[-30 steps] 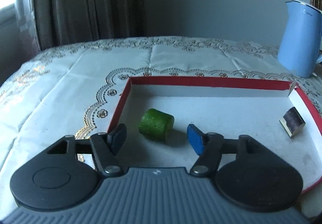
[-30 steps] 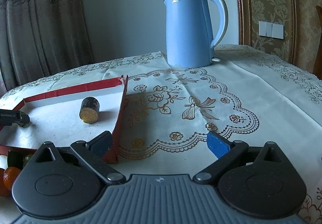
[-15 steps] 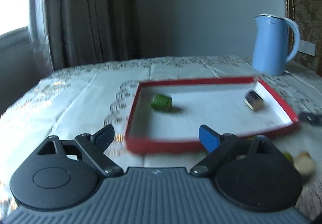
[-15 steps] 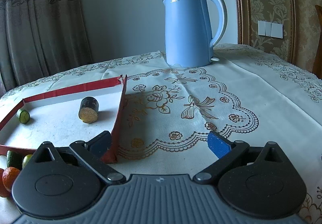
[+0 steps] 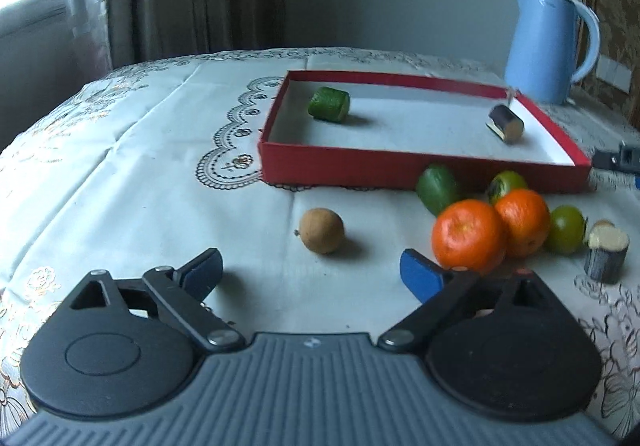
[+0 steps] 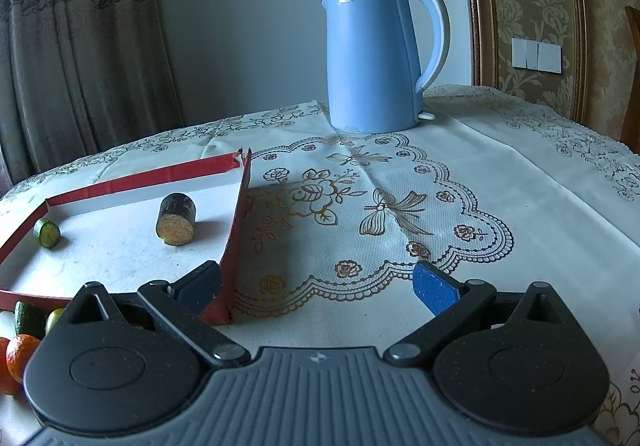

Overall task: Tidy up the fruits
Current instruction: 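Grasp the second dark cut stem piece with the right tool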

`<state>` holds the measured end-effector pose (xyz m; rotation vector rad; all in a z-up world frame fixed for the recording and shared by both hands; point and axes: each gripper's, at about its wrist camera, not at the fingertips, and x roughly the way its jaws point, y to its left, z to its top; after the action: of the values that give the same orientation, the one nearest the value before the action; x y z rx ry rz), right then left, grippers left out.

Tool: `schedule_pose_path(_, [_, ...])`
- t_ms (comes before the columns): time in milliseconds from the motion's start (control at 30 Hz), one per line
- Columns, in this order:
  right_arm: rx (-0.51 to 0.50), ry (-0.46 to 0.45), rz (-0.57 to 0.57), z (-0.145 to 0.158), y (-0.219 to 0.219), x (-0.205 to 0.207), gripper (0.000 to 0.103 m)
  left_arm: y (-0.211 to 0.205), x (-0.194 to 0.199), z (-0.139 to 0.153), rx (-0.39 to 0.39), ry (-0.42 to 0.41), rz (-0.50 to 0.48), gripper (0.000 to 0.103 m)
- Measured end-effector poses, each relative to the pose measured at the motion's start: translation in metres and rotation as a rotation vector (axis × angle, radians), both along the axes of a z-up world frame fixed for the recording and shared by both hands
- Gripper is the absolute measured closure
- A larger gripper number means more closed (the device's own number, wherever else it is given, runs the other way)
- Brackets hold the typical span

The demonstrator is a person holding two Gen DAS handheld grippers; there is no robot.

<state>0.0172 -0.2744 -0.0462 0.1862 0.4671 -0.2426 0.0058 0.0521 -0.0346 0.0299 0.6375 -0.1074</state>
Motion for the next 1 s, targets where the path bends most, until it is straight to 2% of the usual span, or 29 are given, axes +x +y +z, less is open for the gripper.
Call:
schedule_pose_path(167, [0.042,-0.036,0.03,0.007,-0.002,-0.013,0.0,-0.001,0.003,-0.001,0.004,0.025,-0.004,0.0])
schedule_pose_path(300, [0.01,-0.043,0.115,0.012,0.005,-0.039,0.0,-0.003,0.006,-0.001,0.013,0.035,-0.005,0.0])
schedule_pose_path(533, [-0.092,-0.06,0.298,0.02,0.035,-0.087,0.001,-0.003,0.006,-0.001,0.013,0.035,-0.005,0.0])
schedule_pose_path(700, [-0.267,-0.037,0.373,0.006,0.081,-0.091,0.003,-0.003,0.006,-0.001,0.013,0.035,-0.006,0.0])
schedule_pose_path(800, [-0.312,-0.031,0.409,0.0,0.096,-0.091,0.015,-0.003,0.006,-0.001,0.013,0.035,-0.005,0.0])
schedule_pose_path(867, [-0.302,-0.008,0.437,-0.004,0.101,-0.089,0.042,-0.003,0.006,-0.001,0.013,0.035,-0.005,0.0])
schedule_pose_path(900, [-0.291,0.008,0.452,-0.007,0.103,-0.088,0.046,-0.003,0.006,-0.001,0.013,0.035,-0.005,0.0])
schedule_pose_path(1000, [-0.289,0.027,0.457,-0.011,0.106,-0.085,0.049,-0.003,0.006,-0.001,0.013,0.035,-0.006,0.0])
